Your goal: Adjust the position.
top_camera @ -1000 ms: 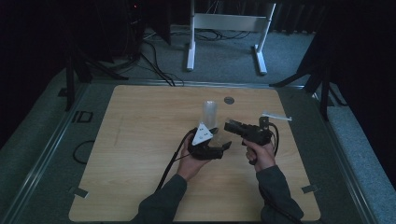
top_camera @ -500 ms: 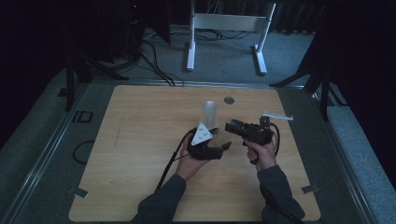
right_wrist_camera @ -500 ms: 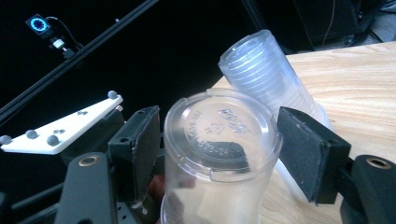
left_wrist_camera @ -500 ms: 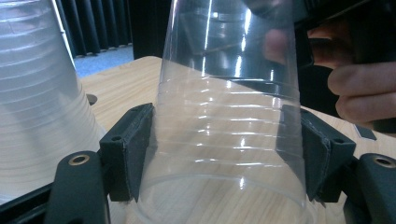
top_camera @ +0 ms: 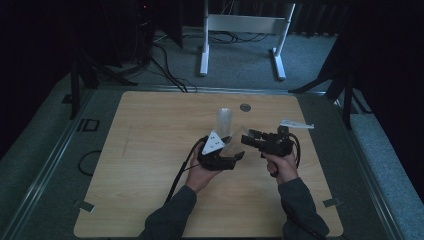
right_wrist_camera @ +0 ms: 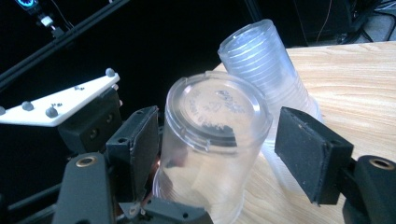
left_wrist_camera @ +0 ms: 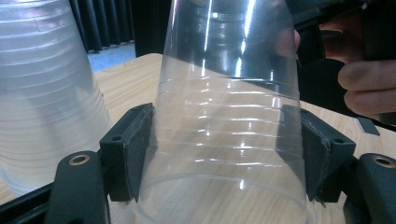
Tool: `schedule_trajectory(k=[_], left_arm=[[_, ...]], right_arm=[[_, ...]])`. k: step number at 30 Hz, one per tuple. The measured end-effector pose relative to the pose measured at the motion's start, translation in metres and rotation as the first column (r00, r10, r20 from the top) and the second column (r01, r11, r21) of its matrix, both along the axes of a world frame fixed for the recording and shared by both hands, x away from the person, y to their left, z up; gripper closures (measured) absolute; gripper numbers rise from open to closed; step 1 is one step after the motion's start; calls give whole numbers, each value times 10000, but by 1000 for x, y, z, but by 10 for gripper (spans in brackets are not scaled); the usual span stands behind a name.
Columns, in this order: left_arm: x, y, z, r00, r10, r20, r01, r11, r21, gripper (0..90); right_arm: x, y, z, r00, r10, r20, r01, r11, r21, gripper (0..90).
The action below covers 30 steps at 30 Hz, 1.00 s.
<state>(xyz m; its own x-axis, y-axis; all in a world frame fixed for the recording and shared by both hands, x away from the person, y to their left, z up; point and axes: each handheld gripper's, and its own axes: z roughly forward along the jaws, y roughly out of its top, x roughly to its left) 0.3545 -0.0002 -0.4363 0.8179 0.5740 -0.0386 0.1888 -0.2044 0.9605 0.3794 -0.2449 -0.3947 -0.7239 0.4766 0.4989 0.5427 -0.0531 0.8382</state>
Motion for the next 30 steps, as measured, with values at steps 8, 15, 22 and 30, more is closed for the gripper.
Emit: schedule_trajectory(k=[8, 15, 22, 30], left_arm=[[1, 6, 2, 10000, -57, -38, 57, 10000, 79, 287], [2, 9, 3, 9997, -240, -74, 241, 9996, 166, 293], [3, 13, 4, 9994, -314, -109, 317, 9991, 268, 293], [3, 18, 7, 9985, -516, -160, 522, 9976, 447, 293]], right_arm=[[-3, -4, 2, 9999, 50, 150, -45, 9993, -384, 302], [-5, -3, 3, 9993, 149, 354, -119, 9962, -859, 304], [-8, -4, 5, 9981, 220, 578, -132, 9889, -1482, 322], [-10, -7, 7, 9965, 294, 783, -125, 9778, -2089, 337]])
